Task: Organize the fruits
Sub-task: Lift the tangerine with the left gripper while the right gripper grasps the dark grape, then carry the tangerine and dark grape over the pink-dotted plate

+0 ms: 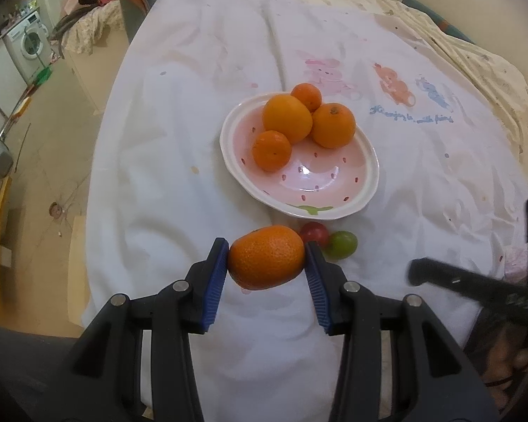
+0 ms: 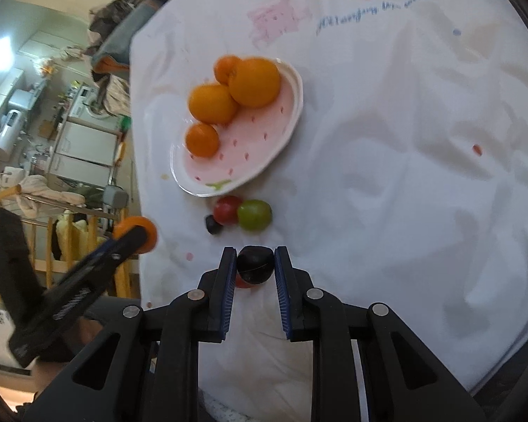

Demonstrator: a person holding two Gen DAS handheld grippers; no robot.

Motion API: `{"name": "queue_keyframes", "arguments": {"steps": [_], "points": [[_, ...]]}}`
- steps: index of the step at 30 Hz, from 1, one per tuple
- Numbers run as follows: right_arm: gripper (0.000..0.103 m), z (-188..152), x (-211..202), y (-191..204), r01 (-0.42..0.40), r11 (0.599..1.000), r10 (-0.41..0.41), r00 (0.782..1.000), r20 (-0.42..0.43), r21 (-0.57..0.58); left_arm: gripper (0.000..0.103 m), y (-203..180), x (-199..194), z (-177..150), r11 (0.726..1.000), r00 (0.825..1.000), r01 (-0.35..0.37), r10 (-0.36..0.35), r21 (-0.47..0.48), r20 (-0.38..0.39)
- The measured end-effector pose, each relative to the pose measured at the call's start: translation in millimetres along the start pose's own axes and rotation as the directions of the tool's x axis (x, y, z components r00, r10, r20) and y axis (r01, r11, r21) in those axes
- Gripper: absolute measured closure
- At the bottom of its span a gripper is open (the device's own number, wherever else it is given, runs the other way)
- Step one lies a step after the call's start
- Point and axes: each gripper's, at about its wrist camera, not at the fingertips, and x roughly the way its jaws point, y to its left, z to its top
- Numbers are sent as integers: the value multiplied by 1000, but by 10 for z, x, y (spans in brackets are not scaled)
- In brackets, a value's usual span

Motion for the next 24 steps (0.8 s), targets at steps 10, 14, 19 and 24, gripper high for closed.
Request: {"name": "queue_keyframes", "arguments": {"steps": [10, 14, 19, 24], "points": [[80, 208, -377, 33, -37, 997, 42, 995, 92, -61, 63, 30, -27, 29, 1000, 999, -26, 26, -4, 43], [80, 324, -505, 9, -63, 995, 73, 988, 133, -83, 63, -8, -50, 71, 999, 997, -48, 47, 15, 61], [80, 498, -612, 18, -98, 989, 117, 977, 180, -112, 63, -67, -104, 188, 998, 995, -61, 58, 35, 78], [80, 656, -632, 29, -108, 986, 132, 973, 188, -129, 63, -127, -140, 350, 996, 994, -65, 60, 55, 90]]}}
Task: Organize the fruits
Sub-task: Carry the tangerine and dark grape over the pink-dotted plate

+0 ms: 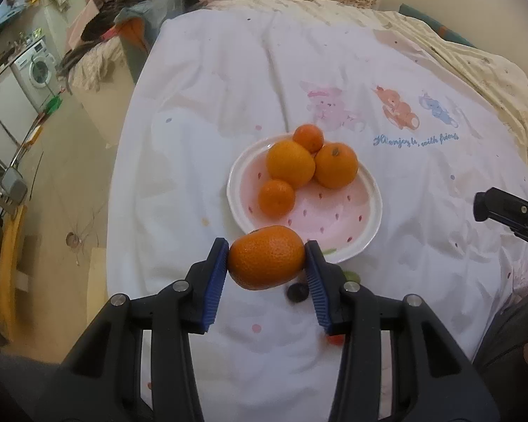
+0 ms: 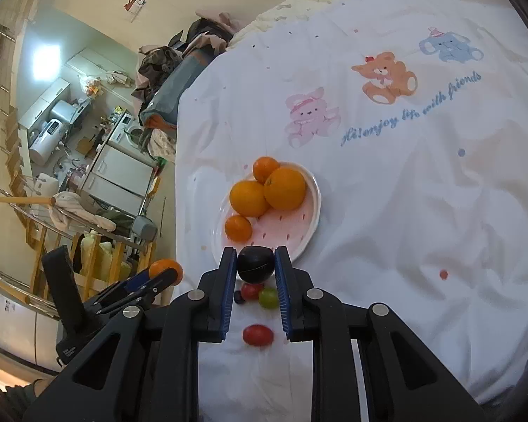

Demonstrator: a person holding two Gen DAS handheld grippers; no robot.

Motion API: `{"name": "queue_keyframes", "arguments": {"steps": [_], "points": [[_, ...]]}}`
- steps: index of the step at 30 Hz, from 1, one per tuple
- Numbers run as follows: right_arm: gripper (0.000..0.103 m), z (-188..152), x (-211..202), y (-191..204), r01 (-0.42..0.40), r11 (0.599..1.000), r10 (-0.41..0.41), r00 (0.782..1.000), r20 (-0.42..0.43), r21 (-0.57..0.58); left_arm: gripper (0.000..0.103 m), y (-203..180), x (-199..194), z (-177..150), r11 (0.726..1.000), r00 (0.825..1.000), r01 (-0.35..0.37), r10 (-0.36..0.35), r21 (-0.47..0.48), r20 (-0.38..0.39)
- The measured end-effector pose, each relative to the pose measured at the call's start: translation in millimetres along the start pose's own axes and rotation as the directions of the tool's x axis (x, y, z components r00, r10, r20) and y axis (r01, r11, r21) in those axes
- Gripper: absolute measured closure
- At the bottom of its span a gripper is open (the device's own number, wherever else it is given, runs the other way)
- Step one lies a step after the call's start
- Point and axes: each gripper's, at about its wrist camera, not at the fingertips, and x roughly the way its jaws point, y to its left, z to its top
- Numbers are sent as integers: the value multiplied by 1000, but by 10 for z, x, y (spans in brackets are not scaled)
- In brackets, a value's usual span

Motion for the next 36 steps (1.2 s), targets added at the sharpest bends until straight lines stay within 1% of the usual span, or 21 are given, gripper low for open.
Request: {"name": "queue_keyframes", "arguments": {"steps": [6, 11, 16, 20, 22, 25, 28, 31, 36], "points": [[80, 165, 88, 10, -9, 1000, 9, 1000, 4, -11, 63, -53, 58, 188, 1000, 1000, -3, 4, 23, 0], [80, 294, 234, -46, -13, 1000, 13, 1000, -13, -1, 63, -58, 170, 312, 1000, 1000, 15, -14, 19, -27], [80, 377, 434, -61, -15, 1000, 16, 999, -48, 2, 63, -113, 344, 382, 999, 998, 31, -30, 23, -58], [80, 450, 620, -57, -5, 1000, 4, 997, -82, -17, 63, -168, 528, 393, 998, 994, 56, -55, 4, -99], [80, 484, 719, -94, -6, 1000, 5, 995, -99, -6, 63, -219, 627, 381, 997, 988, 82, -83, -6, -128], [80, 526, 855, -152, -5, 1000, 6, 992, -124, 9, 63, -324, 762, 347, 995, 983, 96, -95, 1, -157], [80, 545, 953, -201, -3, 1000, 6, 990, -143, 21, 63, -409, 862, 338, 994, 980, 105, -100, 20, -173], [80, 540, 1018, -243, -6, 999, 11, 988, -157, 36, 63, -442, 924, 339, 995, 982, 93, -86, 40, -168], [80, 501, 1109, -306, 1, 998, 9, 983, -184, 57, 63, -449, 1016, 353, 995, 978, 101, -95, 24, -186]]}}
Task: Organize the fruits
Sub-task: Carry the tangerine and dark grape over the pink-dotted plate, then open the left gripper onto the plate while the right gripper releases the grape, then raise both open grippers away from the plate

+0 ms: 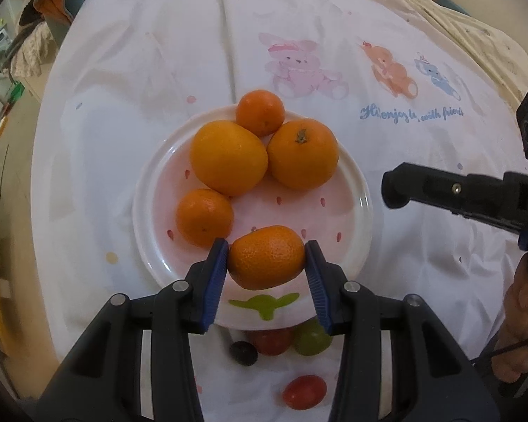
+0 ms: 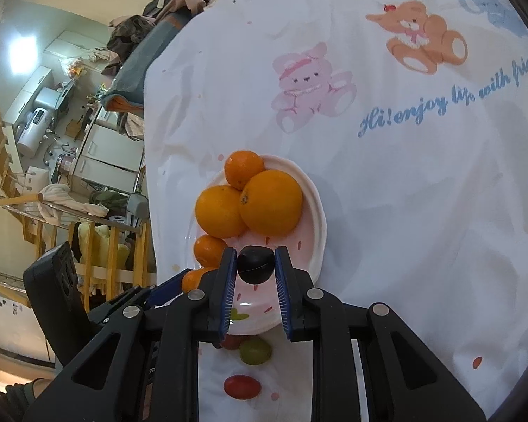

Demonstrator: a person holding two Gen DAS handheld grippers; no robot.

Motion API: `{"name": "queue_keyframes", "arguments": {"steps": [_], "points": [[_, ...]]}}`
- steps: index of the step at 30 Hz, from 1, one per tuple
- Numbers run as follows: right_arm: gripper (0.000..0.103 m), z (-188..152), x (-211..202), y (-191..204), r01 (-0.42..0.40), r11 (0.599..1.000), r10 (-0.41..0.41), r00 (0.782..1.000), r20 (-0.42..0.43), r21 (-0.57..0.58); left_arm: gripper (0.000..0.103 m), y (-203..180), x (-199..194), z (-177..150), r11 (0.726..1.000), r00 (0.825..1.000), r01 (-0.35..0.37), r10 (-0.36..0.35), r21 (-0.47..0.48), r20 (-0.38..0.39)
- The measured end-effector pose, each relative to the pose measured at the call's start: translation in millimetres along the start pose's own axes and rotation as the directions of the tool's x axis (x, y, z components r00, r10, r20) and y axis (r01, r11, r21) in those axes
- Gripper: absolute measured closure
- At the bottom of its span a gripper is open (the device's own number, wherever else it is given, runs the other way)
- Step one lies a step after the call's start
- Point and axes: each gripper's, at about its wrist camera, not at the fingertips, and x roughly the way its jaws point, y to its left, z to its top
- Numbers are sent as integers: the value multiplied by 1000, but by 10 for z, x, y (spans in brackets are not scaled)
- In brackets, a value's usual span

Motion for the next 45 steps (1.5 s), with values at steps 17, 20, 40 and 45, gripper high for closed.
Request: {"name": "queue_keyframes", "arguments": {"steps": [17, 20, 40, 45], "points": [[76, -6, -29, 112, 4, 999, -4, 1000, 18, -42, 62, 0, -14, 87, 1000, 999, -9, 10, -3, 44], [62, 10, -61, 70, 21, 999, -20, 999, 32, -25, 52, 35, -2, 81, 1000, 1000, 10, -9, -25, 26], [17, -113, -420, 177, 106, 992, -94, 983, 160, -64, 16, 260, -557, 6, 997, 975, -15, 33, -81, 221], [17, -281, -561, 299, 118, 987, -98, 980, 175, -109, 16, 308, -740, -69, 995, 966, -34, 58, -96, 253]]}}
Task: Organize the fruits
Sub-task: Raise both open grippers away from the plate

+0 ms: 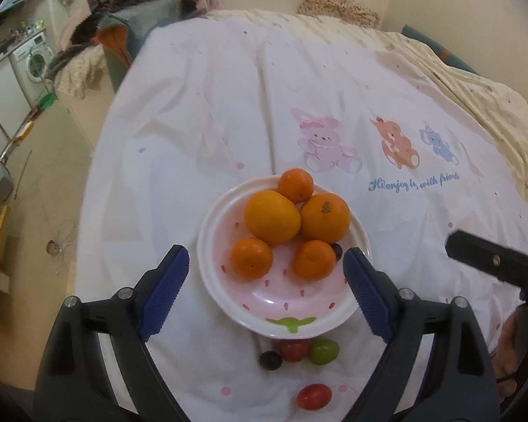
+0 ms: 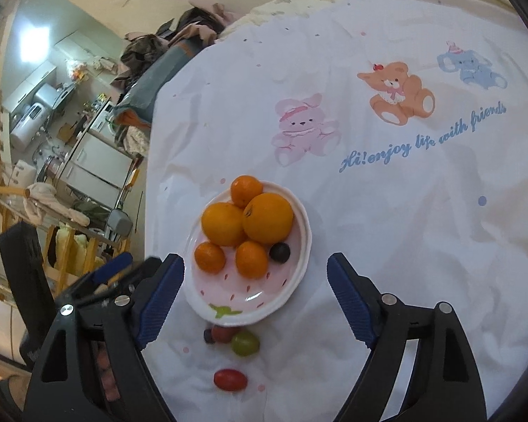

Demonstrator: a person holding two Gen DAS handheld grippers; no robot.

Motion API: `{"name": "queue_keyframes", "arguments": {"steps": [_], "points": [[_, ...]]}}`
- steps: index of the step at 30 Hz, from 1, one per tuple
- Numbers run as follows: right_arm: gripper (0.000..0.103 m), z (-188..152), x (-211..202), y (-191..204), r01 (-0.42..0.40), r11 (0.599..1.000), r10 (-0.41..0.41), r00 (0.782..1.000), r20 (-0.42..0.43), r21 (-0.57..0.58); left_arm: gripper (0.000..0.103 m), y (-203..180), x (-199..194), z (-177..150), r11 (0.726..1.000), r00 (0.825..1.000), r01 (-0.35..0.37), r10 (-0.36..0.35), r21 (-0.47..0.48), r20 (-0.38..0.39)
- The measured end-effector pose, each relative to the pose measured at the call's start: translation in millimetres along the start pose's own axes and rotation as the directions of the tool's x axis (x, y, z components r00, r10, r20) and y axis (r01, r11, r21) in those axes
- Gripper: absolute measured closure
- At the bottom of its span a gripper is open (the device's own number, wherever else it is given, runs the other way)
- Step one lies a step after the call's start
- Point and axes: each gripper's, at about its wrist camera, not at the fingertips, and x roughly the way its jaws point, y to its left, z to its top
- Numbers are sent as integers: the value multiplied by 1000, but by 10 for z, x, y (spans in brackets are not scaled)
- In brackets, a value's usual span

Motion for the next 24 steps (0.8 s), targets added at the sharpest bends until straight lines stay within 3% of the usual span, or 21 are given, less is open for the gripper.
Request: {"name": "queue_keyframes", "arguments": {"steps": [11, 24], "points": [[17, -382, -266, 97, 15, 1000, -14, 1000, 16, -10, 16, 80, -385, -259, 998, 998, -31, 28, 58, 47], [17, -701, -321, 5, 52, 996, -52, 999, -9, 79, 16, 276, -403, -473, 1000, 1000, -3, 2, -27, -11]]}}
